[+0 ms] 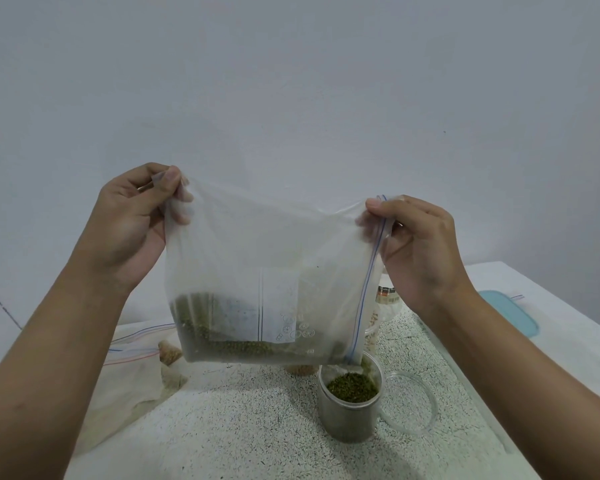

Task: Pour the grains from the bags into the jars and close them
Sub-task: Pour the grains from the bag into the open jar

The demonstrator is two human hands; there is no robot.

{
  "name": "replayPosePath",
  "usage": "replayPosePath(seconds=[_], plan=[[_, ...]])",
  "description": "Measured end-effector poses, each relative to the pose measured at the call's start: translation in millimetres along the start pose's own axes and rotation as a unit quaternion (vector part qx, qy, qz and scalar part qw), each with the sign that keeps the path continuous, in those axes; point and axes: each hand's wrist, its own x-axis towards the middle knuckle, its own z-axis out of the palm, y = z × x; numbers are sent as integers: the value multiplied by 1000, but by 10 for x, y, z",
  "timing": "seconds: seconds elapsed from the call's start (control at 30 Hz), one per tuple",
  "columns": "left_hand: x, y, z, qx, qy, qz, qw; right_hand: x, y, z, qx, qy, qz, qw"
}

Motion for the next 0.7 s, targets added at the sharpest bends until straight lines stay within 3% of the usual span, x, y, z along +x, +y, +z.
replayPosePath(seconds=[0.7], plan=[[4, -18, 7, 3, 0, -4, 1000, 26, 34, -24, 4, 4, 2, 1000]])
